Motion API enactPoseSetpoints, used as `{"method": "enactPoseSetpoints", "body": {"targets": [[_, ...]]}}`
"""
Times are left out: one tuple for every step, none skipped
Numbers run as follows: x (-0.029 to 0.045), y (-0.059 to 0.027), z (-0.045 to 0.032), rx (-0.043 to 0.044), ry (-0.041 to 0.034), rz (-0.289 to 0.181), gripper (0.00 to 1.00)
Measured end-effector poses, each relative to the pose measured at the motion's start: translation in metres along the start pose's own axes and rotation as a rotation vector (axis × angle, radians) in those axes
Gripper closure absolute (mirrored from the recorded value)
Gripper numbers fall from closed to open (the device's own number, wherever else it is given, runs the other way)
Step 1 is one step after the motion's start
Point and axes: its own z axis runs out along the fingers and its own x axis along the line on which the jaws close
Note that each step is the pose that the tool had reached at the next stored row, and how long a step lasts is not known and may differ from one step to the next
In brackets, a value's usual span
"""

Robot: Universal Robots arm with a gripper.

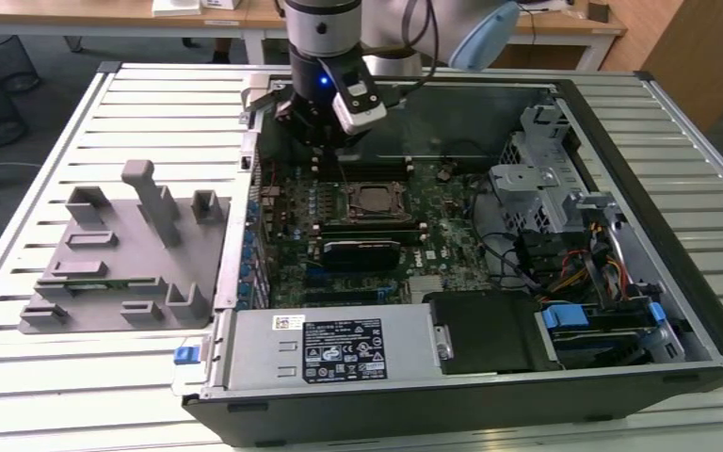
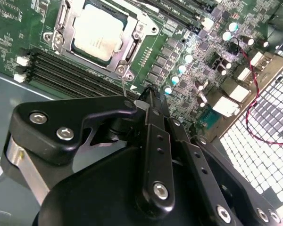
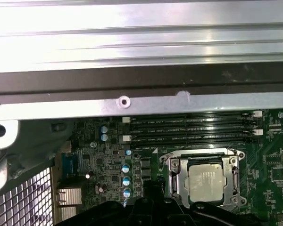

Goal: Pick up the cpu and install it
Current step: 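Install the first cpu locking lever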

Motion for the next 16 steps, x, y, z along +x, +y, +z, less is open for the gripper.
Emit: {"method": "enactPoseSetpoints", "body": {"targets": [[0.0004, 0.001, 0.0, -0.0001, 0.0, 0.0, 0.89], [0.0007, 0.0022, 0.0, -0.0001, 0.0, 0.0, 0.89], [0.001, 0.0051, 0.0001, 0.0, 0.0001, 0.0, 0.89], [0.0012, 0.0088, 0.0002, -0.0001, 0.0, -0.001, 0.89], [0.0013, 0.0104, 0.0003, -0.0001, 0.0, -0.001, 0.89], [0.0014, 0.0117, 0.0003, -0.0002, 0.0, -0.003, 0.89], [0.0014, 0.0126, 0.0003, -0.0001, 0.0001, -0.004, 0.89], [0.0008, 0.0129, 0.0003, -0.0001, 0.0003, -0.006, 0.89], [-0.0006, 0.0131, 0.0004, -0.0002, 0.0003, -0.008, 0.89], [-0.0024, 0.0133, 0.0005, -0.0002, 0.0004, -0.01, 0.89], [-0.0039, 0.0133, 0.0005, -0.0002, 0.0007, -0.01, 0.89], [-0.0054, 0.0134, 0.0006, -0.0003, 0.0009, -0.01, 0.89], [-0.0066, 0.0135, 0.0006, -0.0002, 0.0012, -0.01, 0.89], [-0.0074, 0.0136, 0.0007, -0.0002, 0.0014, -0.01, 0.89], [-0.0084, 0.0136, 0.0007, -0.0002, 0.0015, -0.01, 0.89], [-0.0094, 0.0137, 0.0008, -0.0002, 0.0017, -0.01, 0.89]]}}
